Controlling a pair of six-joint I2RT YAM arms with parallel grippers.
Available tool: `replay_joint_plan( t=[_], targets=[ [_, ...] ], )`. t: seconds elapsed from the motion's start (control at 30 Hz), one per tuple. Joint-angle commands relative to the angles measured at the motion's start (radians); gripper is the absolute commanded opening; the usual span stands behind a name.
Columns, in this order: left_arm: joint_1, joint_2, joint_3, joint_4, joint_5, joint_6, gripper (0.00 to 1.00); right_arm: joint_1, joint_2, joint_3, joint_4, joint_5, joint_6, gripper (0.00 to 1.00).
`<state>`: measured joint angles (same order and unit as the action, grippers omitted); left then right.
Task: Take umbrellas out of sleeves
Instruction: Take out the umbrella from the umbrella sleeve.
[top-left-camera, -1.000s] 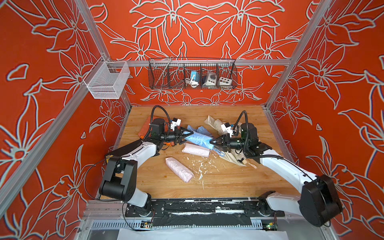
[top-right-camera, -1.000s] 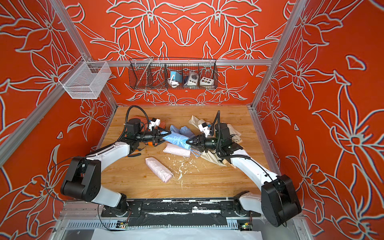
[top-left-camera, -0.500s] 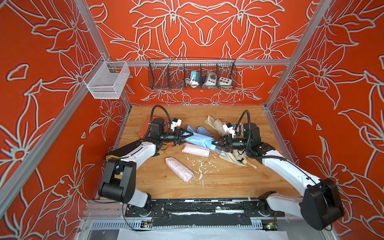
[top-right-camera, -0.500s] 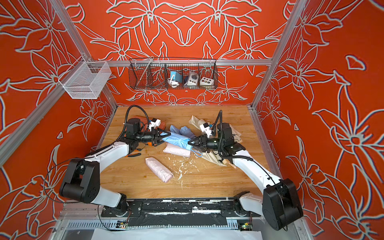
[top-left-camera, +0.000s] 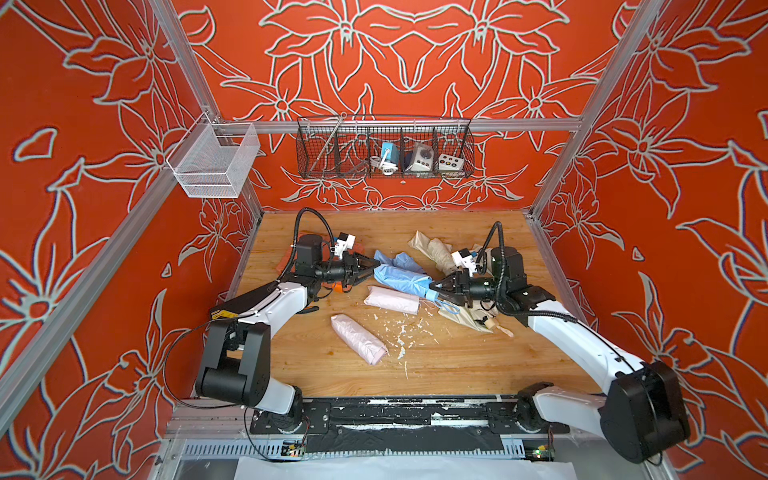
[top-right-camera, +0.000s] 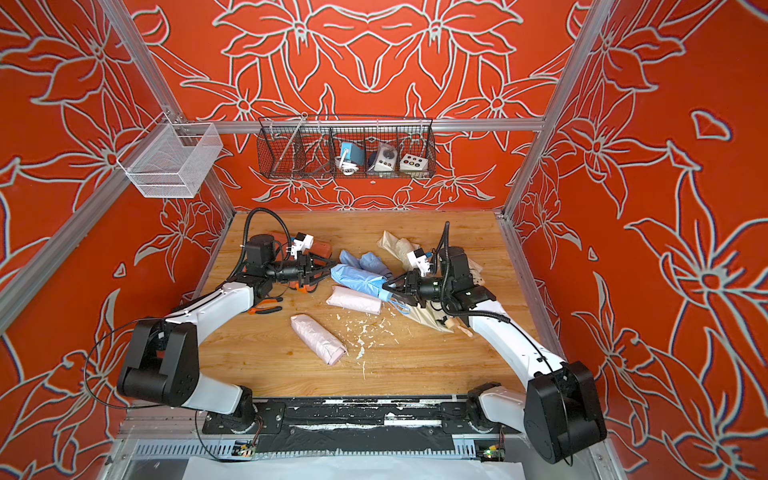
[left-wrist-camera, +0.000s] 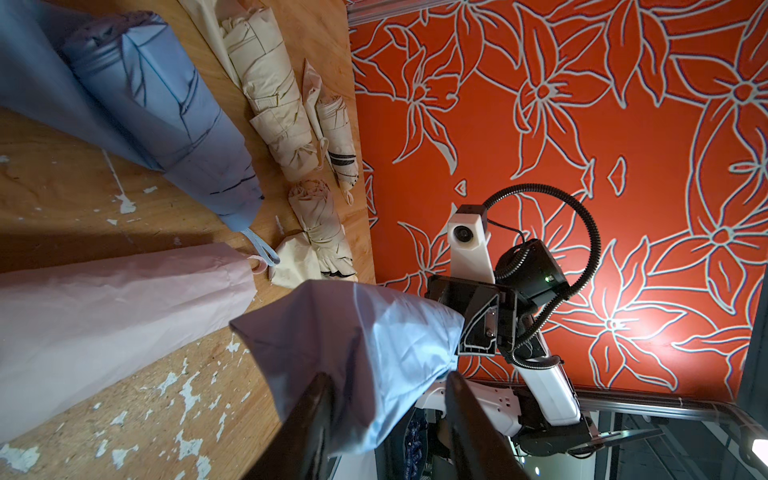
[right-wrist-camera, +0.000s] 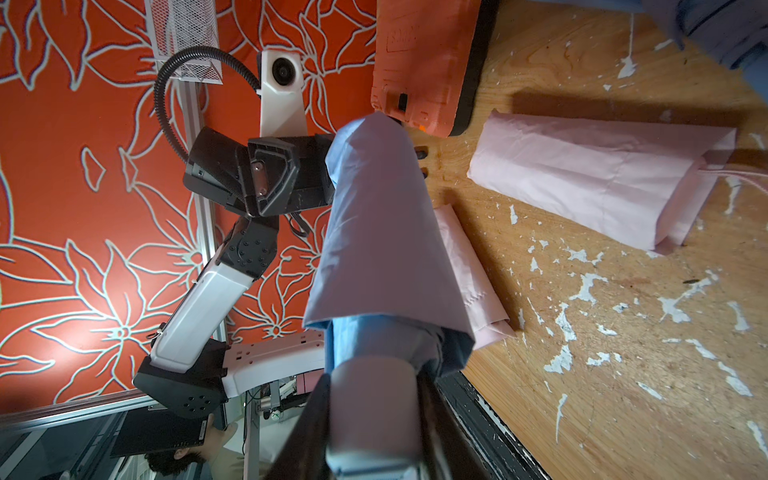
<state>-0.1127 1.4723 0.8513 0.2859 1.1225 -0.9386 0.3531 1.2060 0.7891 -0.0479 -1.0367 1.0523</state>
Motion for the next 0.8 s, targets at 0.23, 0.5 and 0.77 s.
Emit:
replay_joint_plan(
  t=[0.23, 0.5, 0.77],
  targets=[
    [-0.002, -0.003, 0.042, -0.128, -0.019, 0.123, 0.56, -0.006, -0.022, 0.008, 0.083, -0.017, 0.024, 0.0],
    [-0.025, 0.041, 0.08, -0.149, -0.017, 0.138, 0.45, -0.005, -0.018, 0.006, 0.098, -0.016, 0.035, 0.0],
    [-0.037, 0.061, 0.091, -0.168, -0.009, 0.154, 0.34, -0.005, -0.011, 0.011, 0.1, -0.014, 0.036, 0.0]
  ],
)
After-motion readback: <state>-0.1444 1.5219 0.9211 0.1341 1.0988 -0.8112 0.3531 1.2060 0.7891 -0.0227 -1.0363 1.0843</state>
